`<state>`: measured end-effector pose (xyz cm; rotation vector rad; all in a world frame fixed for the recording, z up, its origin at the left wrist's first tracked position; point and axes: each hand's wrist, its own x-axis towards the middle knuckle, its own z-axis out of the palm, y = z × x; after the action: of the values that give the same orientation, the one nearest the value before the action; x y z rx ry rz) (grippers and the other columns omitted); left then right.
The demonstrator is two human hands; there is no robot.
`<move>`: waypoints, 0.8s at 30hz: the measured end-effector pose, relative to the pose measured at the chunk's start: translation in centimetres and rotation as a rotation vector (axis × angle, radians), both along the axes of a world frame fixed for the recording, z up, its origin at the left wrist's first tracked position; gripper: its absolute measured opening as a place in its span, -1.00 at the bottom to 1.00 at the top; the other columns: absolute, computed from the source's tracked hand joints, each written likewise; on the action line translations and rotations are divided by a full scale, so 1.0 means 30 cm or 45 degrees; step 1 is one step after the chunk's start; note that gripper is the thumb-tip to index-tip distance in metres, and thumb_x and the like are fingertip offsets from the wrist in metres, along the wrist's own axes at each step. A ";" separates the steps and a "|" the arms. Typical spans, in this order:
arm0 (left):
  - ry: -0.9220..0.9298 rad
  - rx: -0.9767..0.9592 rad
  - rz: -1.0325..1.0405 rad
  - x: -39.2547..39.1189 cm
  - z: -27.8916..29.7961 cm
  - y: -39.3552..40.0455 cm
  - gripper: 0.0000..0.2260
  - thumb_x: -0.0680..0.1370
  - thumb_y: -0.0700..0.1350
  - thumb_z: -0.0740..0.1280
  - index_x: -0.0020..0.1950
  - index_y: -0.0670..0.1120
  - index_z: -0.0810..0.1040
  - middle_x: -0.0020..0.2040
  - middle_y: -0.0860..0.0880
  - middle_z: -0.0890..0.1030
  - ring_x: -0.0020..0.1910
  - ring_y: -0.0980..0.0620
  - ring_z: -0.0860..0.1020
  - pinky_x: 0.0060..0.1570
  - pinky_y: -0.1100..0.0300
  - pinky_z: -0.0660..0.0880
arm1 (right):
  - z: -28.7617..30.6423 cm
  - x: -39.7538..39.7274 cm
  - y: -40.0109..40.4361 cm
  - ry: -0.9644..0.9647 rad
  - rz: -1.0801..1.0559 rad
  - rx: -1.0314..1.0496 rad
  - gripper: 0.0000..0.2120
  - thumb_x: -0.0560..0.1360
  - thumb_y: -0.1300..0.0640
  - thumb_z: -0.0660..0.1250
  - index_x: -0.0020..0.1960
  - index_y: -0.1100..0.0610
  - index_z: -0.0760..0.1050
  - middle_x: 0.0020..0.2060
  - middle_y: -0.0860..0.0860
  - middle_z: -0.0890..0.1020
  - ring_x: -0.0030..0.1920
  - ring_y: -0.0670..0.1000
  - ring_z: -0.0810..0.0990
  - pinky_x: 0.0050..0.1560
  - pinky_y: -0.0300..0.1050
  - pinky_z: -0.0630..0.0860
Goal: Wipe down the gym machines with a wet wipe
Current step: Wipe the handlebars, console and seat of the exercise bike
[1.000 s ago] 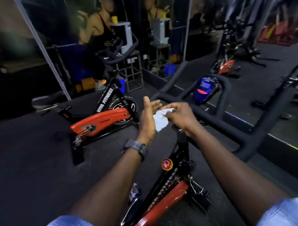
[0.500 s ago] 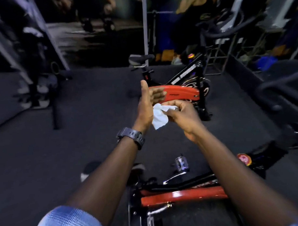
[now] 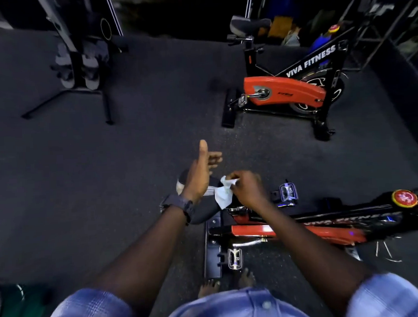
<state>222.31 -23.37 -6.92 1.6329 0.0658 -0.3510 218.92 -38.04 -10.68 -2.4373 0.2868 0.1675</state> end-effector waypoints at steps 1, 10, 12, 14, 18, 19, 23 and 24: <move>0.021 0.033 0.006 -0.010 -0.036 0.014 -0.24 0.51 0.53 -0.14 0.09 0.07 0.67 0.11 0.04 0.70 0.15 0.09 0.60 0.35 -0.08 0.43 | -0.021 -0.012 0.007 -0.021 0.086 -0.119 -0.76 0.44 0.23 0.36 0.01 -0.02 0.68 -0.02 0.03 0.69 0.00 0.09 0.66 -0.06 -0.12 0.52; 0.114 0.186 0.108 -0.035 -0.177 0.053 -0.40 0.55 0.46 0.04 0.06 0.05 0.65 0.15 0.06 0.67 0.18 0.08 0.61 0.37 -0.09 0.45 | -0.170 -0.060 0.103 -0.457 0.877 -0.294 -0.63 0.38 0.22 0.45 0.18 0.14 0.58 0.01 0.11 0.60 -0.05 0.15 0.55 -0.09 -0.04 0.56; 0.099 0.222 0.097 -0.031 -0.172 0.051 -0.43 0.57 0.38 0.02 0.11 0.02 0.65 0.13 0.07 0.67 0.17 0.11 0.61 0.37 -0.07 0.45 | -0.184 -0.055 0.004 -0.490 0.994 -0.338 -0.62 0.36 0.18 0.44 0.17 0.05 0.59 0.00 0.02 0.58 -0.05 0.10 0.53 -0.10 -0.06 0.53; 0.075 0.254 0.135 -0.029 -0.176 0.045 -0.40 0.59 0.38 0.00 0.14 0.00 0.65 0.14 0.08 0.67 0.17 0.12 0.60 0.37 -0.02 0.45 | -0.180 -0.042 -0.106 -0.530 0.841 -0.361 -0.71 0.40 0.15 0.33 0.10 0.00 0.60 -0.05 -0.02 0.56 -0.08 0.08 0.53 -0.12 -0.04 0.51; 0.021 0.257 0.219 -0.044 -0.187 0.032 -0.38 0.60 0.40 0.00 0.19 0.00 0.65 0.17 0.07 0.66 0.20 0.14 0.59 0.34 0.06 0.45 | -0.192 0.013 0.000 -0.450 0.575 -0.162 -0.81 0.51 0.17 0.32 0.11 0.09 0.58 0.01 0.05 0.57 0.02 0.11 0.54 0.05 0.06 0.49; 0.011 0.235 0.219 -0.045 -0.191 0.031 -0.37 0.60 0.39 0.00 0.23 -0.03 0.64 0.18 0.06 0.65 0.21 0.12 0.58 0.36 0.03 0.45 | -0.195 0.011 0.077 -0.348 0.580 0.047 -0.78 0.57 0.12 0.26 0.18 0.09 0.56 0.12 0.05 0.58 0.15 0.06 0.53 0.21 0.07 0.45; 0.027 0.230 0.168 -0.016 -0.191 0.059 -0.25 0.55 0.48 -0.03 0.37 -0.03 0.58 0.33 0.07 0.56 0.36 0.10 0.48 0.47 0.02 0.32 | -0.243 -0.095 0.148 -0.477 0.976 -0.100 -0.59 0.57 0.23 0.10 0.36 0.15 0.50 0.39 0.07 0.49 0.43 0.08 0.41 0.46 0.10 0.30; 0.025 0.219 0.138 -0.003 -0.193 0.077 -0.19 0.49 0.55 -0.03 0.36 0.00 0.58 0.36 0.06 0.56 0.38 0.10 0.47 0.48 0.03 0.31 | -0.252 -0.105 0.092 -0.565 1.056 -0.254 -0.56 0.53 0.22 0.10 0.34 0.14 0.52 0.37 0.06 0.51 0.41 0.10 0.44 0.45 0.09 0.32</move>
<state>222.23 -21.04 -12.71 1.7882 0.2035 -0.2845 215.78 -35.27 -18.24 -2.5583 -0.9491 -0.0543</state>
